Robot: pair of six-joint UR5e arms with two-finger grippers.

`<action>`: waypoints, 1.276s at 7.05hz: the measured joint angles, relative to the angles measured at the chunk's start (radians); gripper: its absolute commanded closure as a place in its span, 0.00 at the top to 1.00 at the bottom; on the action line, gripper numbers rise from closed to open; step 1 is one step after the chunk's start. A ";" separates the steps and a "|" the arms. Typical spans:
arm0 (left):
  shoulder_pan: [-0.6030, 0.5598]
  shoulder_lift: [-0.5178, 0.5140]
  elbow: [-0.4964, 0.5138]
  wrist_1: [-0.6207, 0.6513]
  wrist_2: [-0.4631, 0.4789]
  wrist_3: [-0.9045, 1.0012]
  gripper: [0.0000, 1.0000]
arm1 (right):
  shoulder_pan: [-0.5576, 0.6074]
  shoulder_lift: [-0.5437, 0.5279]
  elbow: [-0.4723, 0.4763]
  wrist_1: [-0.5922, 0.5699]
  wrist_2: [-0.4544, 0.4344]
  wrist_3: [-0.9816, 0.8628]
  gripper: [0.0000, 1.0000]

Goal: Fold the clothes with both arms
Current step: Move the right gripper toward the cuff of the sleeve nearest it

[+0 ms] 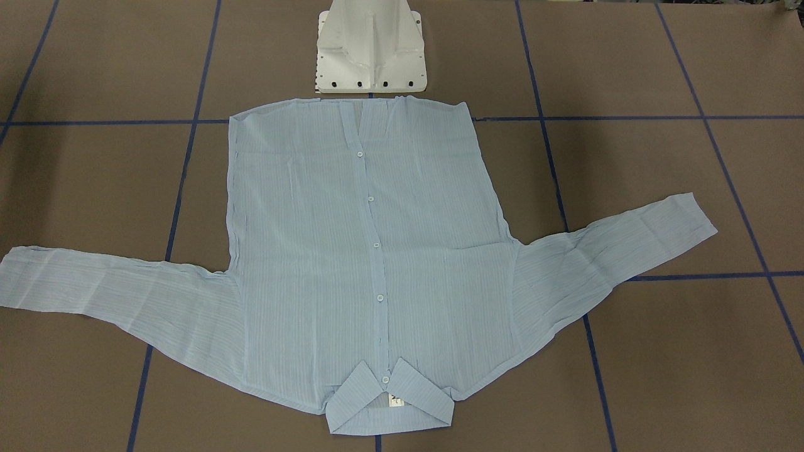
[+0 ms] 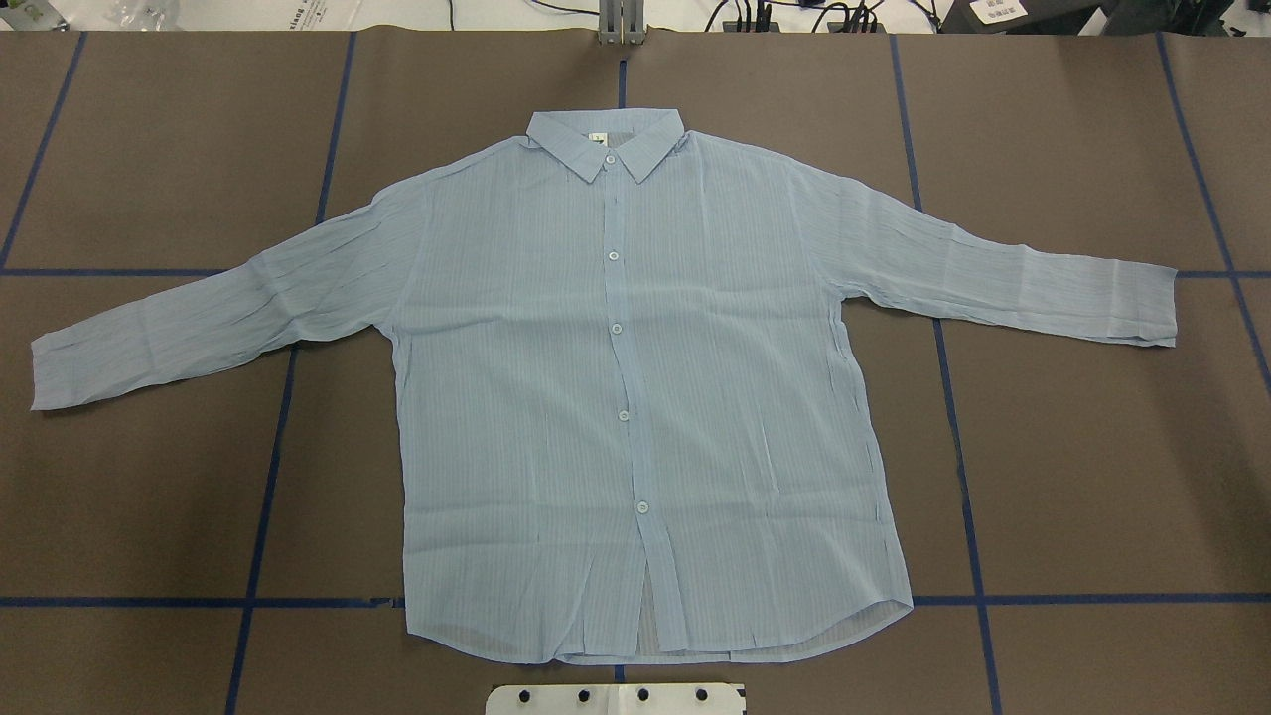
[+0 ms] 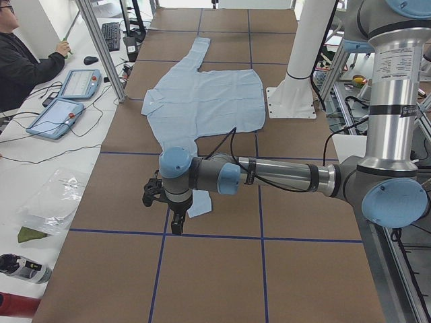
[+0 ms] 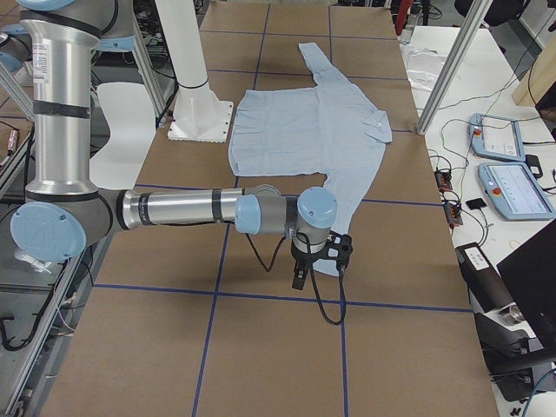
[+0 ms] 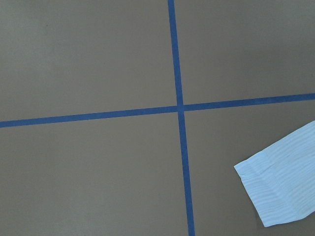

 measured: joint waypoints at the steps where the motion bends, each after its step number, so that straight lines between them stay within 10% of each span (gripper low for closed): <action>1: 0.000 0.000 0.000 0.000 0.000 0.000 1.00 | 0.000 0.000 0.000 0.000 0.000 0.001 1.00; 9: 0.007 -0.065 -0.014 -0.062 -0.049 0.002 1.00 | -0.138 0.078 -0.078 0.169 0.011 0.050 1.00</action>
